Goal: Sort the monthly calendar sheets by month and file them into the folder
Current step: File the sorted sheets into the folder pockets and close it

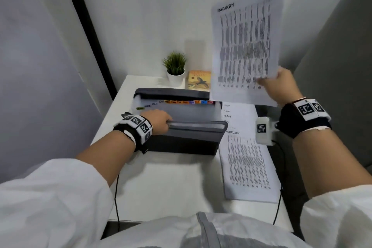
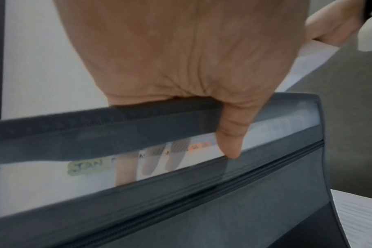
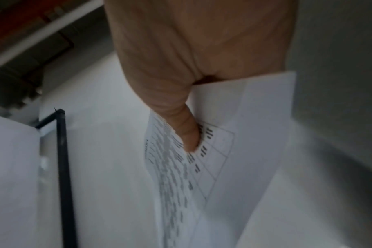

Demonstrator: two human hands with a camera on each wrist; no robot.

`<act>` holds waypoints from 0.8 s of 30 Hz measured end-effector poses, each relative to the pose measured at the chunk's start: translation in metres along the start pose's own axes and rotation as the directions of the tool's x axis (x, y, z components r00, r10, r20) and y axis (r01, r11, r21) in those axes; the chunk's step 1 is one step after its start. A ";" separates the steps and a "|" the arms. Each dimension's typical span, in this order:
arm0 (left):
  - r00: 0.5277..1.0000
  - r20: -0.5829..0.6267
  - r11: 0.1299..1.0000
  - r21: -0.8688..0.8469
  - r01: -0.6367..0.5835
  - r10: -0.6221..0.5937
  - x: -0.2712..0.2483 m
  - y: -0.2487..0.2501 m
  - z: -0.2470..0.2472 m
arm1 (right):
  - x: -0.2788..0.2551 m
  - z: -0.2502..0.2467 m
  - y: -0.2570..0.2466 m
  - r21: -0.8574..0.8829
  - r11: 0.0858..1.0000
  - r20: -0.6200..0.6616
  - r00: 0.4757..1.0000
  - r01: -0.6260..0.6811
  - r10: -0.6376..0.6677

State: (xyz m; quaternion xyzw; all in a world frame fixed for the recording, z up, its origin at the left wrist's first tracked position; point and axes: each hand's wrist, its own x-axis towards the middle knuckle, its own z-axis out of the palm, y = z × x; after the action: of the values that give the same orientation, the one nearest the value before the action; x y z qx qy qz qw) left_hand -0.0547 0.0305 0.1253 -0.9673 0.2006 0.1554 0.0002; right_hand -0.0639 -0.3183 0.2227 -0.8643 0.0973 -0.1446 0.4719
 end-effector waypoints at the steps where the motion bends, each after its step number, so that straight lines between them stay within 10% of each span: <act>1: 1.000 0.017 1.000 0.005 -0.005 0.005 0.001 0.000 -0.001 | 0.000 0.012 -0.011 0.056 0.998 0.043 0.999 -0.008 0.005; 6: 0.999 0.031 0.999 -0.023 -0.027 0.028 0.002 -0.001 -0.003 | -0.009 0.072 -0.041 0.050 0.996 0.274 0.958 0.070 -0.081; 12: 0.999 -0.023 0.991 -0.122 -0.049 0.046 0.002 -0.005 0.001 | -0.001 0.105 -0.045 -0.377 0.861 0.542 0.835 0.341 -0.093; 17: 0.983 -0.181 0.982 -0.182 -0.046 0.012 -0.006 -0.025 0.005 | 0.006 0.104 -0.048 -0.536 0.715 0.586 0.807 0.450 -0.069; 24: 0.935 -0.351 0.983 0.145 0.112 -0.055 -0.013 -0.064 0.022 | 0.017 0.115 -0.052 -0.586 0.671 0.563 0.824 0.455 -0.067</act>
State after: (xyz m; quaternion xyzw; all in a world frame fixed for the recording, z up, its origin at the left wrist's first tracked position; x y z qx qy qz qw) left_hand -0.0476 0.0960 0.1039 -0.9839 0.1680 -0.0336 0.0505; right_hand -0.0068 -0.2050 0.2101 -0.9879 -0.1098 0.0614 0.0912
